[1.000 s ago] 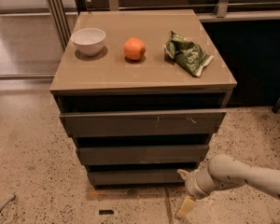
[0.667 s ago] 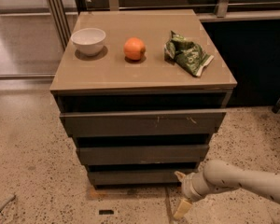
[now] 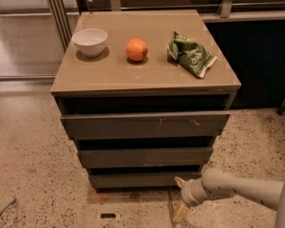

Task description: Open bottom drawer

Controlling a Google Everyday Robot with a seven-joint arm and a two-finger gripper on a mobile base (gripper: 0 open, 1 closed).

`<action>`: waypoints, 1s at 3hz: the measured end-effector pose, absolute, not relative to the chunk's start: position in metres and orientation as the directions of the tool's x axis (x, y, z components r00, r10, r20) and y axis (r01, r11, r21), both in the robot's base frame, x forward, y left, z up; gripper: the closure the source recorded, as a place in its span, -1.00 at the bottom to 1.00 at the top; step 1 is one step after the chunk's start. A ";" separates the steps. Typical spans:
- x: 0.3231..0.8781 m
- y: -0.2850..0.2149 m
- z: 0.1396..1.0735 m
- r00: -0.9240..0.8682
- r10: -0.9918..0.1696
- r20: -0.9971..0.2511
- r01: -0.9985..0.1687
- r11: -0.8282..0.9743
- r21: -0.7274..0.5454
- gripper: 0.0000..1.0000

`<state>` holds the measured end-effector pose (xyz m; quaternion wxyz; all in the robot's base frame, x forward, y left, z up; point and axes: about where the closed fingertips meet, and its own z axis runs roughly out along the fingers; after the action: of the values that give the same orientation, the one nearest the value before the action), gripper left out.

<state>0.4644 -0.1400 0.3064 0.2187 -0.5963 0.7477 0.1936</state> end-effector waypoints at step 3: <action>0.478 -0.141 0.252 -0.140 -0.833 -0.536 -0.987 0.161 0.008 -1.00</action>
Offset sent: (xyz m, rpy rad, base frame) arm 0.0080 0.0087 -0.0315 0.0213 0.0302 0.0341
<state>0.4785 -0.1408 0.2516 0.2102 -0.6212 0.7322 0.1837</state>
